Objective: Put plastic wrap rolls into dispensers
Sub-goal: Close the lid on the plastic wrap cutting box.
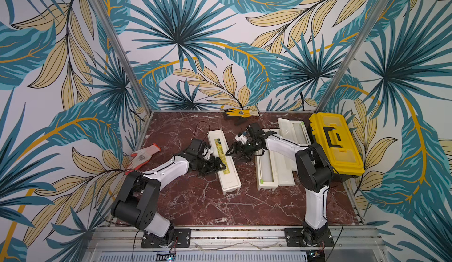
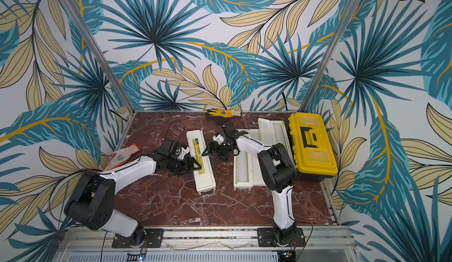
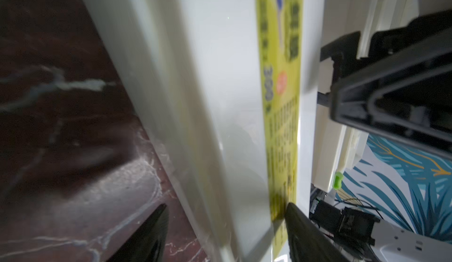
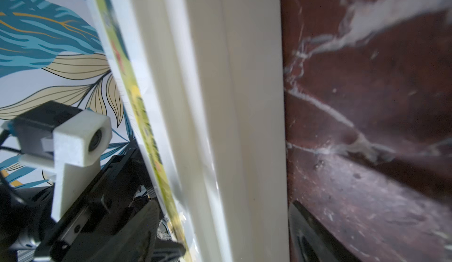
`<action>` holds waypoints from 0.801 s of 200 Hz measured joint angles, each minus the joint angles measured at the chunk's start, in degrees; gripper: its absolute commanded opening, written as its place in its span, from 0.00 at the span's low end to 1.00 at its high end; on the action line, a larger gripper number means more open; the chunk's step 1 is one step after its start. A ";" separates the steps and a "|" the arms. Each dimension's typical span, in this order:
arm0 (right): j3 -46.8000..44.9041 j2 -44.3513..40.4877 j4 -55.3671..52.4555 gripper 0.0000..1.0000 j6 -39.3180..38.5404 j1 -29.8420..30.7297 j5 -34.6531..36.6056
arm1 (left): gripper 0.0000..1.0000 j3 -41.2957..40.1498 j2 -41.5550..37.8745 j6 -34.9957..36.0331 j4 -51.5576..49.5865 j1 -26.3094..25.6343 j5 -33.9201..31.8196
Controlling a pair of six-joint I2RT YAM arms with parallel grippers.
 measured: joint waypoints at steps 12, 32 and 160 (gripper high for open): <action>3.10 0.59 -0.66 0.86 -0.81 -0.85 0.20 | 0.77 2.08 1.49 0.85 -0.20 1.68 -1.18; 10.36 3.63 -1.20 0.86 -1.79 -1.79 0.09 | 0.77 6.49 5.31 2.19 -0.28 3.78 -1.92; 28.30 23.87 -1.70 0.66 -2.91 -2.47 -12.94 | 0.83 21.86 22.58 5.44 6.56 10.91 5.14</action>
